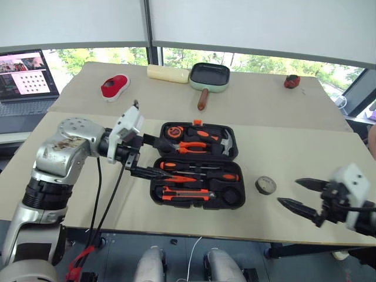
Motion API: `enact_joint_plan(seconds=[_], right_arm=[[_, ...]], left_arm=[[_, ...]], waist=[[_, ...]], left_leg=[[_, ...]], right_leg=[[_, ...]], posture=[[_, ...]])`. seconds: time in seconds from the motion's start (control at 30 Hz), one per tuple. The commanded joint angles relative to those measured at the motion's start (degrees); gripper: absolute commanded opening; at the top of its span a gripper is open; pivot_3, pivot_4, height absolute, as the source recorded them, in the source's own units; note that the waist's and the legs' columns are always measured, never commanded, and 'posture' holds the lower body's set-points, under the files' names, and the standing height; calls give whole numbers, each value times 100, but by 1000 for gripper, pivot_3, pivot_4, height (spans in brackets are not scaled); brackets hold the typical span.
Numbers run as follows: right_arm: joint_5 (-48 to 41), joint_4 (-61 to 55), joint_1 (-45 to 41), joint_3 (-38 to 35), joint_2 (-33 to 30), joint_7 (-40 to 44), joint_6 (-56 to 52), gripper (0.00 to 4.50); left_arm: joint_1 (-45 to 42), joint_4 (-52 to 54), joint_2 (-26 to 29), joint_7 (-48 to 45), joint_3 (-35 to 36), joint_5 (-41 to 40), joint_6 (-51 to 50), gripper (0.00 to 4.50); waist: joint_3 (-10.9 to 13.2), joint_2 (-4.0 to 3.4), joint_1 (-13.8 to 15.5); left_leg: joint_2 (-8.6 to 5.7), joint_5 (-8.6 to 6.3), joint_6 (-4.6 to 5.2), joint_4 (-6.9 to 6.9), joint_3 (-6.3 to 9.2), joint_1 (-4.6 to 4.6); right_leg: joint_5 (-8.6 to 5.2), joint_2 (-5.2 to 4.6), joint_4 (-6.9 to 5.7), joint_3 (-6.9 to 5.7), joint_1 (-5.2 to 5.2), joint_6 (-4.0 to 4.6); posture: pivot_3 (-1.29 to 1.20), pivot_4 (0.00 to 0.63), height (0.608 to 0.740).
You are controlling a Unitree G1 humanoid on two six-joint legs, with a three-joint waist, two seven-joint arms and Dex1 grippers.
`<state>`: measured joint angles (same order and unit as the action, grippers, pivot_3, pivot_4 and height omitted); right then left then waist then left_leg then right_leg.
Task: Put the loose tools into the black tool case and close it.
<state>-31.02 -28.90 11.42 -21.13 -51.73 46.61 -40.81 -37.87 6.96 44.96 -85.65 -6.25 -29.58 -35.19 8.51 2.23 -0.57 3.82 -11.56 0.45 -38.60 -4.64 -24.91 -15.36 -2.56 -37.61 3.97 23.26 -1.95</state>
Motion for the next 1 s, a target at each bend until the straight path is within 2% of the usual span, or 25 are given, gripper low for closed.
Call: enact_joint_plan(seconds=[0.03,0.23,0.37,0.43,0.5,0.7,0.8,0.87,0.93,1.0], right_arm=[[312,247,-395,587,71,-273,-86,4500],[948,939,-990,1454,216,-432,275,4500],[1268,1374,-1205,1811,291,-417,497,3555],[1312,1454,-1231,1885,331,-378,597,2755],[1322,1431,-1213,1914,379,-368,633,2224],[1168,991,-876,1542,304,-289,609,150],[932,633,-810,1238,204,-157,495,54],[374,-46,-989,1018,118,190,397,54],[-105,-608,-1188,1061,86,379,189,54],[-163,-902,-1283,1322,4,448,92,54]], left_arm=[[44,335,106,87,83,-107,-12,4461],[53,465,190,179,144,-209,-164,4461],[12,469,201,213,120,-239,-153,4500],[-36,446,175,243,99,-240,-147,4500],[-77,400,137,272,65,-208,-102,4500],[-68,340,119,265,24,-164,5,4500],[-59,347,114,267,12,-160,13,4500],[4,403,167,181,-59,-145,10,4500],[93,452,249,56,-156,-74,101,4500],[152,460,292,-8,-225,-4,228,4500]], waist=[[0,1,15],[1,1,25],[1,1,12],[0,1,1],[0,2,-5],[0,1,14],[1,0,23],[3,-4,23],[4,-5,-16],[5,-6,-33]], left_leg=[[0,0,0,0,1,-1],[0,0,0,-4,-3,-3],[1,0,0,-3,-3,-2],[2,0,0,-3,-2,-1],[2,0,0,-4,-3,-1],[1,0,0,-4,-3,-1],[1,0,0,-4,-3,-1],[1,0,0,-4,-5,-1],[3,0,0,-4,-5,0],[8,0,0,3,-3,4]], right_leg=[[0,0,1,-1,0,0],[0,-1,0,-1,2,-1],[0,1,-1,0,3,-1],[0,2,-1,-1,2,-1],[0,2,-2,-1,1,-2],[0,1,-1,-1,0,-2],[0,1,-2,-2,0,-2],[0,1,-2,0,1,-2],[0,2,-5,1,2,-2],[0,8,-4,1,3,-1]], posture=[[0,150,740],[0,150,740],[0,150,740],[0,150,740],[0,150,740],[0,150,740],[0,150,740],[0,150,740],[0,150,740],[0,150,740]])
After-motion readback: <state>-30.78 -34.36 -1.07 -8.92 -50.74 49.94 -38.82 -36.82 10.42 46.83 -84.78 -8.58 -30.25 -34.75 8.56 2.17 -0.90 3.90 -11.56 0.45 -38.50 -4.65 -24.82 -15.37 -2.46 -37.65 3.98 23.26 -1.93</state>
